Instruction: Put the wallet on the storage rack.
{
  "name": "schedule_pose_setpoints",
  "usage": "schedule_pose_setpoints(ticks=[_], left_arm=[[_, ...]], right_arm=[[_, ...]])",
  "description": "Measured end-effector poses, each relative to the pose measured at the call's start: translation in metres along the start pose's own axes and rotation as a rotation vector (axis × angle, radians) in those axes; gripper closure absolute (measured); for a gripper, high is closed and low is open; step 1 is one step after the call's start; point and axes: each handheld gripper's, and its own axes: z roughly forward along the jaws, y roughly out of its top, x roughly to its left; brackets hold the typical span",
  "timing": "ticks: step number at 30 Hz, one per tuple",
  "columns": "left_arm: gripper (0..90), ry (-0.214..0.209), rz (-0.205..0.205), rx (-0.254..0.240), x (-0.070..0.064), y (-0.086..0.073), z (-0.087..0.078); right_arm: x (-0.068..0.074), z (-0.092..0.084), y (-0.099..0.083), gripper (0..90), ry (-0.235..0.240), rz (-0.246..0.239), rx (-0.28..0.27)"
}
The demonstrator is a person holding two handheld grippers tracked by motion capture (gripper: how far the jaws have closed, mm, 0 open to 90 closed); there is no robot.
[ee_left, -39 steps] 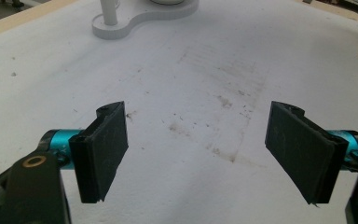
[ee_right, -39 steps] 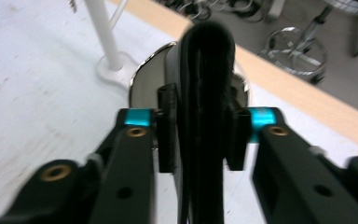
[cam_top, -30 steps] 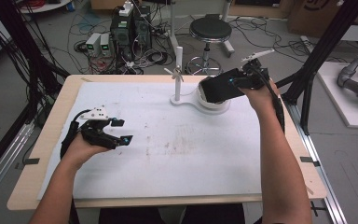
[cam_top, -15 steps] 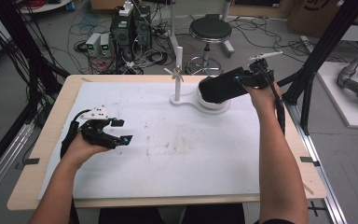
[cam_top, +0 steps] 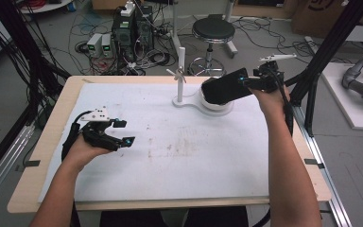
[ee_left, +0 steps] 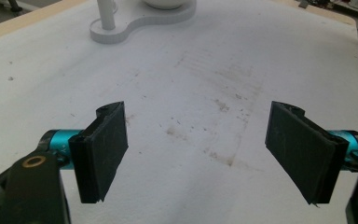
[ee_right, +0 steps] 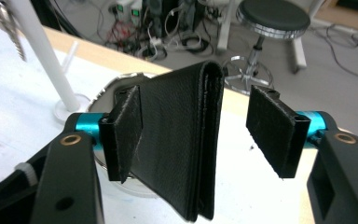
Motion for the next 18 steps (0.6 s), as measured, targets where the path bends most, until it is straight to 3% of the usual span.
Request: schedule_pose_setpoints(ticks=[4, 11, 12, 18], left_arm=[[20.9, 0.01, 0.009, -0.018, -0.003, 0.003, -0.002], [20.2, 0.025, 0.027, -0.062, -0.009, 0.008, -0.006], [20.0, 0.027, 0.029, -0.067, -0.009, 0.009, -0.006], [19.6, 0.026, 0.03, -0.108, -0.01, 0.01, -0.01]], right_arm=[[0.004, -0.015, -0.004, 32.2, 0.025, 0.012, -0.01], [0.014, -0.041, -0.024, 28.0, 0.076, 0.011, -0.096], [0.015, -0.045, -0.03, 27.2, 0.086, 0.015, -0.132], [0.026, -0.061, -0.045, 25.7, 0.147, 0.004, -0.179]])
